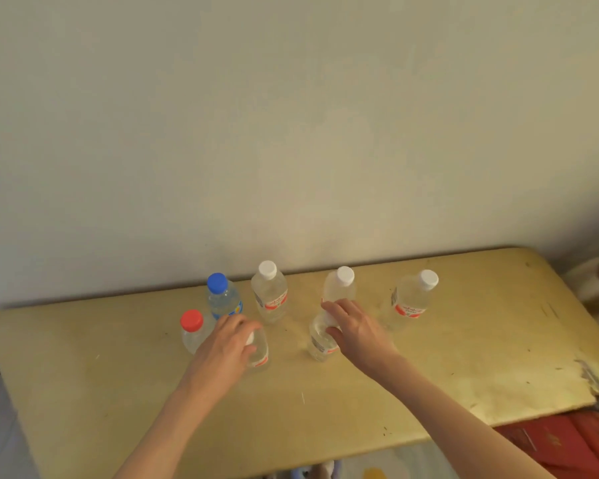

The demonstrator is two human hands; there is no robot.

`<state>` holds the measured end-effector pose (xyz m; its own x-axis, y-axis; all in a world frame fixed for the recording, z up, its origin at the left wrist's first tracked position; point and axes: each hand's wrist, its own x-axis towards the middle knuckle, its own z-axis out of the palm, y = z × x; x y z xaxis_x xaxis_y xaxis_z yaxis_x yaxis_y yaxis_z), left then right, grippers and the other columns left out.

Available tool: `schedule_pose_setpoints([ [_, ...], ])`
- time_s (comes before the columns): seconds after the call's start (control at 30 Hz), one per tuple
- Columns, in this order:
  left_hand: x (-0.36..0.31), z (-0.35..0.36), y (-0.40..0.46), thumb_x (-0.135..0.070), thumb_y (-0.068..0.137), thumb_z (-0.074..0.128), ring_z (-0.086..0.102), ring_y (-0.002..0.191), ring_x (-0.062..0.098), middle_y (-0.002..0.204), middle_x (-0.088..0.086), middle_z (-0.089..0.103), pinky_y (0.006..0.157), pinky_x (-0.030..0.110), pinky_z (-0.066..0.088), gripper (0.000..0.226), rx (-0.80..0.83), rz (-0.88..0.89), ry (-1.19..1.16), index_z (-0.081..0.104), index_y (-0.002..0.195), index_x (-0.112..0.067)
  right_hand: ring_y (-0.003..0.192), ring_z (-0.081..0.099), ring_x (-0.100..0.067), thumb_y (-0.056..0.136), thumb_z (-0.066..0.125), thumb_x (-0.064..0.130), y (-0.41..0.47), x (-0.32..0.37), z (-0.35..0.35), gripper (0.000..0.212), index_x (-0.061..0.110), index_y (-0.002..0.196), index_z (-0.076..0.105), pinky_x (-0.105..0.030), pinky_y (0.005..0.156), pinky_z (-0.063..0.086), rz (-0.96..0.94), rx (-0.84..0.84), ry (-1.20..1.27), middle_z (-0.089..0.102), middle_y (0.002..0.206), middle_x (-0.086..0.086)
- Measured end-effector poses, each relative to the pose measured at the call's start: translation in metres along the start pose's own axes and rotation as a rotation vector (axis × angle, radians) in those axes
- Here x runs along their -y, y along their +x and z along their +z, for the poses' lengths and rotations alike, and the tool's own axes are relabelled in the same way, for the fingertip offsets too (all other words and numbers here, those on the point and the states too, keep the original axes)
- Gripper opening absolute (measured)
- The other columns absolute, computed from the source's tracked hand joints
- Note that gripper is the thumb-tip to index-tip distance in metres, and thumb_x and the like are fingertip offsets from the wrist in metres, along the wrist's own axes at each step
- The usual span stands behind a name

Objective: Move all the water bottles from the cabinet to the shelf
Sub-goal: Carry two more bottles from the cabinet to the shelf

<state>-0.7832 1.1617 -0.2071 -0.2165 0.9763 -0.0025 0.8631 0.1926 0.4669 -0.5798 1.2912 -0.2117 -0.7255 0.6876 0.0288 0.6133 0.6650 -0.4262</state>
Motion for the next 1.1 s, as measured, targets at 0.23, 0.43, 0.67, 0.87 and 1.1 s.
schedule_pose_setpoints([
  [0.23,0.009,-0.011,0.005,-0.009,0.077,0.066,0.045,0.104,0.015,0.106,-0.003,0.052,0.083,0.021,0.032,0.034,0.112,0.098,-0.088,0.057,0.109,-0.015,0.094,0.053,-0.036,0.081,0.064,0.008,-0.038,0.020,0.004,0.032,0.000,0.110,0.054,-0.045,0.078,0.048,0.188,-0.129,0.051,0.058,0.102,-0.018],
  [0.43,-0.008,-0.016,0.001,-0.014,0.077,0.068,0.049,0.101,0.018,0.107,0.000,0.058,0.082,0.022,0.033,0.033,0.210,0.353,-0.126,0.058,0.108,-0.013,0.108,0.050,-0.030,0.087,0.058,0.015,-0.115,0.057,0.013,0.036,0.001,0.119,0.050,-0.020,0.087,0.030,0.518,-0.400,0.101,0.055,0.117,-0.015],
  [0.67,-0.080,-0.012,-0.047,-0.031,0.073,0.059,0.044,0.093,0.004,0.098,0.000,0.062,0.082,0.010,0.027,0.035,0.365,0.794,-0.212,0.063,0.101,-0.011,0.112,0.044,-0.020,0.089,0.054,0.022,-0.247,0.111,0.013,0.040,0.009,0.126,0.044,-0.012,0.086,0.022,0.819,-0.631,0.066,0.054,0.118,-0.005],
  [0.87,-0.170,0.018,-0.148,-0.010,0.065,0.066,0.046,0.090,0.003,0.094,-0.007,0.055,0.083,0.015,0.033,0.035,0.516,1.187,-0.270,0.061,0.100,-0.013,0.092,0.052,-0.016,0.083,0.055,0.031,-0.412,0.187,0.022,0.037,0.003,0.107,0.057,-0.021,0.085,0.036,1.082,-0.878,-0.012,0.064,0.097,-0.011],
  [1.1,-0.260,0.046,-0.344,-0.002,0.068,0.075,0.046,0.092,0.000,0.097,-0.005,0.055,0.087,0.009,0.033,0.038,0.665,1.391,-0.380,0.063,0.103,-0.011,0.087,0.048,-0.012,0.084,0.051,0.032,-0.605,0.304,0.042,0.036,0.004,0.105,0.057,-0.021,0.081,0.039,1.329,-1.083,-0.156,0.063,0.092,-0.010],
])
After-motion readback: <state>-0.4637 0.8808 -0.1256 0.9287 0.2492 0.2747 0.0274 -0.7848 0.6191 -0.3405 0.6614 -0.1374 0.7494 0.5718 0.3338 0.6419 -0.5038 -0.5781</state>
